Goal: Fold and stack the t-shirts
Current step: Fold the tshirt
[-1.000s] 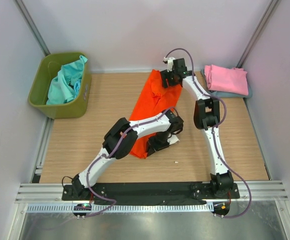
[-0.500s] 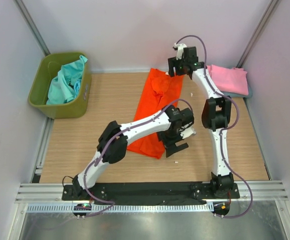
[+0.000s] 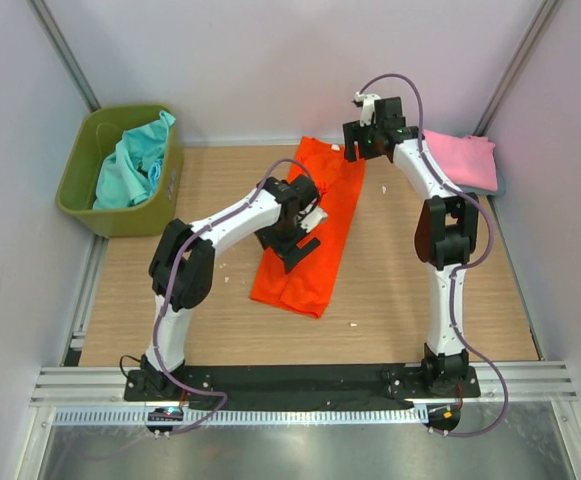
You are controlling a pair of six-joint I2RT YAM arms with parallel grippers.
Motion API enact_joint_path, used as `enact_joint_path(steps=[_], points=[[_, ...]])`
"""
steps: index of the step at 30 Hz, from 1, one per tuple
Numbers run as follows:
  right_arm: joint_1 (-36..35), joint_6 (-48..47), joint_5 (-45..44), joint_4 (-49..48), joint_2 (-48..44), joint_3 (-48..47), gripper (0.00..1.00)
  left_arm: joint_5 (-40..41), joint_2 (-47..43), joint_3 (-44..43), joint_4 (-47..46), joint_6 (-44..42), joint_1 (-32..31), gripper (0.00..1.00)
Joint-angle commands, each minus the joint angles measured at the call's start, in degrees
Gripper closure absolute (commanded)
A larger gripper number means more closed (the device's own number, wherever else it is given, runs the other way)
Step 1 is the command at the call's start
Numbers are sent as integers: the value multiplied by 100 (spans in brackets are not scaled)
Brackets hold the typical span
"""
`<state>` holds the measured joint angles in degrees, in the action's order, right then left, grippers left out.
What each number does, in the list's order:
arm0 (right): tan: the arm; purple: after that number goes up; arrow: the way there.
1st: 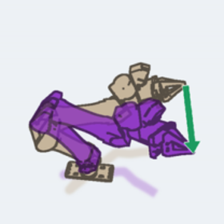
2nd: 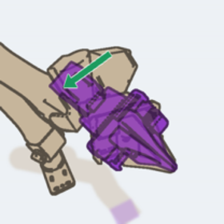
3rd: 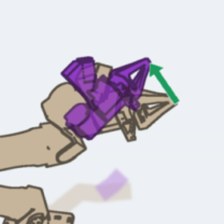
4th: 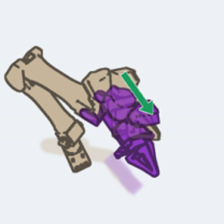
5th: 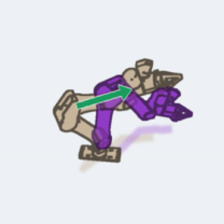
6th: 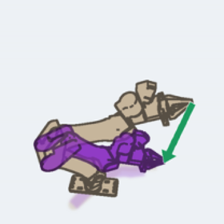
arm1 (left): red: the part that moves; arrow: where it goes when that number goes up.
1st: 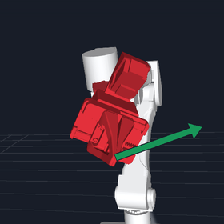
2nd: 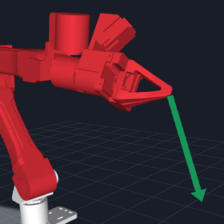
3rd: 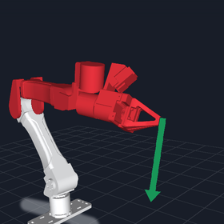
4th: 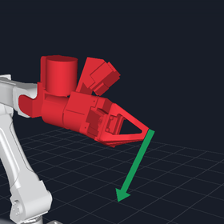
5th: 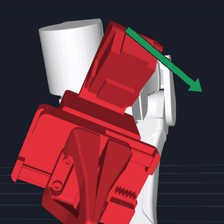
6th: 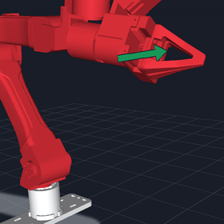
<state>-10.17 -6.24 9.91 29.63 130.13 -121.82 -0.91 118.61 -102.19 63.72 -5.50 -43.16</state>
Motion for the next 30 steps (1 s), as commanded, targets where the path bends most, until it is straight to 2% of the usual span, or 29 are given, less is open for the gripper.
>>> enact_joint_path(steps=[1, 6, 13, 26, 30], points=[[-28, -114, -130, 8, 162, -87, 25, 29, -4, 287, -439, -109, 149, 10], [-28, -228, -279, 8, 390, -114, 25, -67, 154, 516, -554, -66, 229, 11], [-28, -360, -324, 17, 733, -52, 25, -199, 663, 305, -352, 163, 229, 14], [-265, -229, 2, 78, 1480, -509, 25, -674, 752, 402, -255, 400, 185, 16], [-388, -150, 46, 26, 1682, -764, 25, -744, 778, 376, -211, 418, -43, 17]])
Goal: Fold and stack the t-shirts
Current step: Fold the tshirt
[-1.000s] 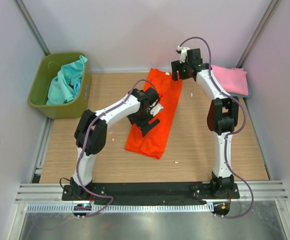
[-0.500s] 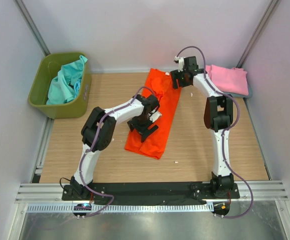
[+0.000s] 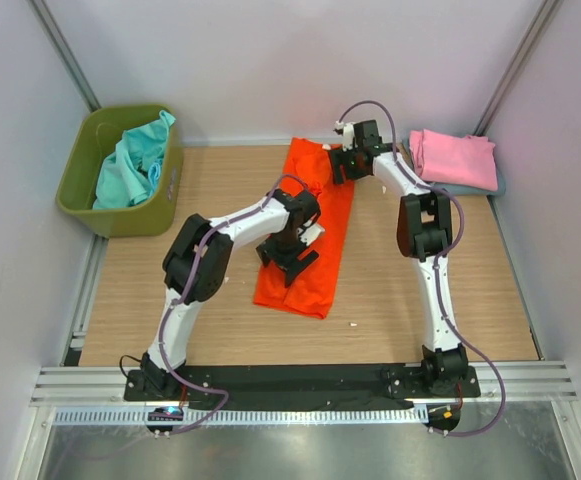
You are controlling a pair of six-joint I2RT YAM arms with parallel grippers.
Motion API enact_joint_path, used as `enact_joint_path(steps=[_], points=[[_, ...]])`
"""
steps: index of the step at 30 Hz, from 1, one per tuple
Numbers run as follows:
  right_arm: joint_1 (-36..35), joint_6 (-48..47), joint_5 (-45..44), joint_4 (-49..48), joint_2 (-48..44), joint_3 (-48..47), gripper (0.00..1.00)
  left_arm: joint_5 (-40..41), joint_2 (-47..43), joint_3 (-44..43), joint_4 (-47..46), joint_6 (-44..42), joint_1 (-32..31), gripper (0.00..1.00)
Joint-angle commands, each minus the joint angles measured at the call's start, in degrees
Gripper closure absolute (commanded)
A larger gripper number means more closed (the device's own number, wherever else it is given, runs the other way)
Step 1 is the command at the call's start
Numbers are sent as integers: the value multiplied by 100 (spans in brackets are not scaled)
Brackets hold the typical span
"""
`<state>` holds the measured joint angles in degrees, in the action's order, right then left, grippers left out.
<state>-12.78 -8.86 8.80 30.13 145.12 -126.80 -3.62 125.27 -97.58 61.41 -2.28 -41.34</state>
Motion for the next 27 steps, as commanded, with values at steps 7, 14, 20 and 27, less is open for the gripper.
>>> enact_joint_path(steps=[7, 14, 20, 27], points=[[-243, 157, 157, -104, 315, -538, 25, -447, 243, -349, 108, 97, -708, 17], [-147, 86, -97, -7, -262, -214, 24, 325, -264, -175, -14, 132, -849, 14], [135, 639, -159, 37, -1581, 583, 23, 555, -1722, 265, 169, 70, -735, 5], [512, 2449, 1692, 292, -3831, 3650, 27, -285, -2964, 897, 100, 1158, -7, 0]])
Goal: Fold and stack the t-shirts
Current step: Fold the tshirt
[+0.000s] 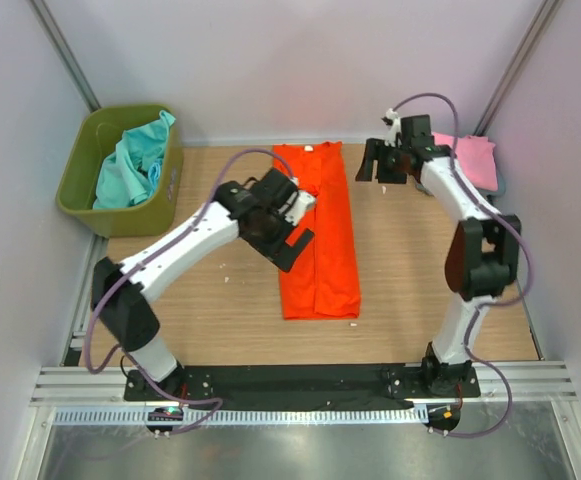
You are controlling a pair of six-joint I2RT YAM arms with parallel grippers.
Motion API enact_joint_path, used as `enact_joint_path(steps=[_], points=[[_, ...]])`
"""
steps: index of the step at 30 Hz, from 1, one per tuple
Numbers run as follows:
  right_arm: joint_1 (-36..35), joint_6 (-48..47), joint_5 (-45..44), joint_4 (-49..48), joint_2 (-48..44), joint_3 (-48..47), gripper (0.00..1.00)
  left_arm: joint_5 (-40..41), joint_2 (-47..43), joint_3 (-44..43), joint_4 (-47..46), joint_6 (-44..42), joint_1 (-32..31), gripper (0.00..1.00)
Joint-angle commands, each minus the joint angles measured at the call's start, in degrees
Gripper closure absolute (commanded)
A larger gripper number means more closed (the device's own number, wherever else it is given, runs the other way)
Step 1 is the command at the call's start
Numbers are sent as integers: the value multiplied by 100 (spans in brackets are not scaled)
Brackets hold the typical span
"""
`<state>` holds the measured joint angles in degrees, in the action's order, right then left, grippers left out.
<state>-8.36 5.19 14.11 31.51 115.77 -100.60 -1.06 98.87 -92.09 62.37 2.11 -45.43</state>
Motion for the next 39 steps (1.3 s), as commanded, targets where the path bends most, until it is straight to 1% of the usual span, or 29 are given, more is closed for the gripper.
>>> enact_joint_path(steps=[1, 2, 3, 4, 5, 6, 7, 8, 9, 10, 11, 14, 17, 21, 24, 26, 30, 34, 39], points=[[89, 1524, 1373, 93, -1307, 1477, 28, -823, -368, 524, -188, 947, 725, 0], [124, 1772, 1810, -64, -1520, 2334, 29, -1217, -395, 682, -329, 1297, 903, 0], [142, 2010, 2032, -188, -1705, 2760, 30, -1674, -386, 1032, -444, 1466, 1052, 1], [150, 2299, 2243, -311, -2037, 3165, 30, -2313, -369, 1192, -671, 1607, 1271, 0], [150, 2711, 2445, -477, -2188, 3882, 30, -2633, -334, 1316, -795, 1782, 1343, 0], [142, 2994, 2804, -618, -2329, 4246, 30, -2897, -307, 1665, -936, 2089, 1413, 0], [133, 3171, 2930, -724, -2487, 4572, 30, -3117, -290, 1834, -1120, 2309, 1545, 0], [81, 3259, 2983, -742, -2697, 5045, 30, -3468, -298, 2053, -1531, 2512, 1589, 1], [54, 3234, 3001, -742, -2804, 5241, 30, -3593, -316, 2447, -1778, 3010, 1642, 3], [19, 3234, 2975, -734, -2918, 5426, 30, -3742, -298, 2668, -2007, 3223, 1677, 6], [19, 3208, 2966, -716, -3059, 5732, 31, -3979, -272, 2827, -2401, 3391, 1678, 12], [19, 3137, 2905, -568, -3252, 6155, 31, -4165, -193, 3276, -2931, 3822, 1713, 18], [19, 3111, 2887, -514, -3341, 6463, 31, -4227, 26, 3496, -3266, 4148, 1809, 21], [19, 3225, 2826, -663, -3394, 6772, 33, -4131, 290, 3523, -3275, 4236, 1871, 22], [19, 3181, 2755, -567, -3350, 6746, 33, -4069, 466, 3602, -3284, 4315, 1880, 23], [10, 3128, 2738, -479, -3341, 6667, 33, -4095, 510, 3707, -3371, 4429, 1889, 25], [10, 3190, 2676, -610, -3227, 6711, 35, -4016, 546, 3821, -3363, 4465, 1880, 29], [-43, 3234, 2658, -698, -3095, 6702, 36, -3841, 484, 3980, -3380, 4509, 1819, 37], [-236, 3296, 2650, -874, -2946, 6694, 40, -3849, 519, 4103, -3582, 4667, 1704, 45]])
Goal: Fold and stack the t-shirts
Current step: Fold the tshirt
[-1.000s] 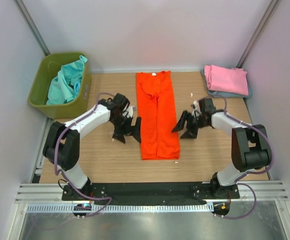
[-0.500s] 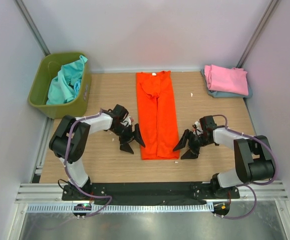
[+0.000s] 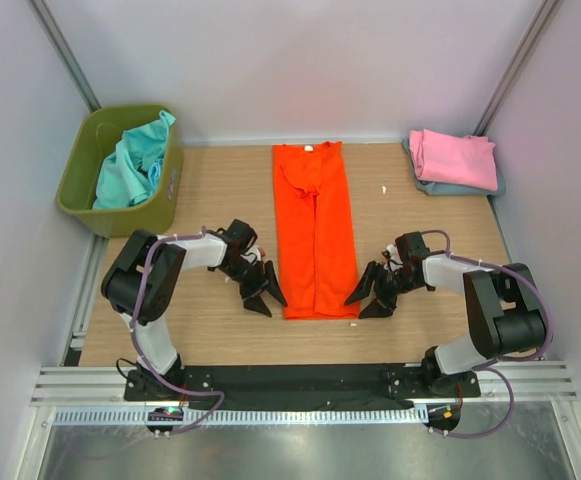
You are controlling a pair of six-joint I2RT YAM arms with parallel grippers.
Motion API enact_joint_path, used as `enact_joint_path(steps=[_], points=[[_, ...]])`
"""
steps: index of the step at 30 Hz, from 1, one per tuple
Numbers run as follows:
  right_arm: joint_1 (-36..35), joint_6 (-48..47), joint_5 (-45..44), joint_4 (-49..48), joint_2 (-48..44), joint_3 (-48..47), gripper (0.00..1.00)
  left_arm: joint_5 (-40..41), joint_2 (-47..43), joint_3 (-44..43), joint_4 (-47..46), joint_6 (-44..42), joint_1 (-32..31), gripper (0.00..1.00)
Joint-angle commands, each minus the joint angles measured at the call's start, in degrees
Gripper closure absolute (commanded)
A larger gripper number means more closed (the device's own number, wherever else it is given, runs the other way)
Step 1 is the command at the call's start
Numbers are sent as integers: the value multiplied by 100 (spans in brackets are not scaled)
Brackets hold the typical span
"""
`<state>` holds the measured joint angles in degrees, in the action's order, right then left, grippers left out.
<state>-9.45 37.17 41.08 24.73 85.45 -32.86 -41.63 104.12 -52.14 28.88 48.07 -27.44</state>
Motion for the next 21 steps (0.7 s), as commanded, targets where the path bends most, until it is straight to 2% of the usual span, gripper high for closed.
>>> enact_joint_path(steps=[1, 4, 11, 17, 20, 21], points=[[-153, 106, -39, -223, 103, -115, 42, 216, 56, 55, -243, 79, -103, 48], [-180, 124, -4, -267, 147, -141, 46, 225, 161, -33, -260, 62, -174, 49], [-180, 107, -56, -206, 112, -168, 46, 251, 329, -191, -287, 97, -349, 51], [-118, -43, -197, -47, 77, -142, 48, 260, 364, -174, -313, 123, -358, 59], [-118, -17, -144, -170, 51, -36, 65, 278, 390, -147, -348, 141, -358, 72], [-127, -25, -101, -240, 51, -10, 73, 278, 416, -156, -366, 141, -358, 84]])
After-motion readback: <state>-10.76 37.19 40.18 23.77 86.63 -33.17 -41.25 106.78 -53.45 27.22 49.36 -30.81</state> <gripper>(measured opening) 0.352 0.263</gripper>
